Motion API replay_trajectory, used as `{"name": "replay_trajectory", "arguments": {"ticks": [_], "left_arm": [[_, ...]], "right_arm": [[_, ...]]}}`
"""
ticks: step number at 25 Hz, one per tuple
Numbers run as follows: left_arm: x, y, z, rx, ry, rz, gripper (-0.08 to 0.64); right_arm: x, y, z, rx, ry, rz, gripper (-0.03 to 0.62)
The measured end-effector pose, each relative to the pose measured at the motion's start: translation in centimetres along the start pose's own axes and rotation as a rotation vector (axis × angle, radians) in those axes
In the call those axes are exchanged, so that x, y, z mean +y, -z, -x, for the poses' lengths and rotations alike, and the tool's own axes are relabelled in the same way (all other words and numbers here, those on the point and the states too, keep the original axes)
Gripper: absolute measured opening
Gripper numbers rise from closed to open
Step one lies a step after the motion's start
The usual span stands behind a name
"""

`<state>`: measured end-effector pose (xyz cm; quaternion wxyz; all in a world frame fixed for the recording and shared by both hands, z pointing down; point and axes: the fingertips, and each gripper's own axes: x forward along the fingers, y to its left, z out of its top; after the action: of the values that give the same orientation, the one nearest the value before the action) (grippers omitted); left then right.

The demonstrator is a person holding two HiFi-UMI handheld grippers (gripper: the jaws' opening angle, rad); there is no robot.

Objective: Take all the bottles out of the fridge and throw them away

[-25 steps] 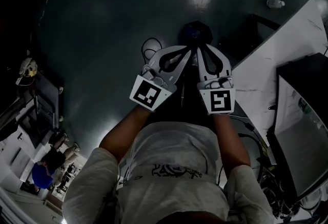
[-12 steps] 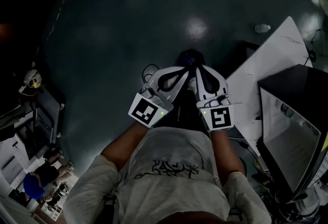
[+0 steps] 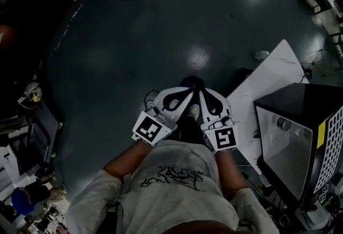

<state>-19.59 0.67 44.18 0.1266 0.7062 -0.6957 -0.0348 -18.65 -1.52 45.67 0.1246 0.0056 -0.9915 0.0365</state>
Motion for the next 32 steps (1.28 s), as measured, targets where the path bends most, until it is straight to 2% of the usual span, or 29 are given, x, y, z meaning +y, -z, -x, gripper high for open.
{"name": "replay_trajectory", "arguments": {"ticks": [10,13,25,32], "left_arm": [[-1.8,-5.2,0.9,-0.065,0.004,-0.024,0.006],[-2.0,-6.5,1.2,-0.098,0.009,-0.069,0.006],[-3.6,-10.6,3.0,-0.131,0.029,-0.067,0.006],[-3.9,-11.9,3.7,-0.165,0.044,-0.099,0.006]], "right_arm": [[0.9,-5.9,1.7,-0.041,-0.021,0.008,0.009],[0.9,-6.9,2.3,-0.043,-0.021,0.040,0.009],[2.5,-11.4,4.0,-0.073,-0.034,0.065,0.009],[2.9,-12.6,4.8,-0.096,-0.014,0.078,0.009]]}}
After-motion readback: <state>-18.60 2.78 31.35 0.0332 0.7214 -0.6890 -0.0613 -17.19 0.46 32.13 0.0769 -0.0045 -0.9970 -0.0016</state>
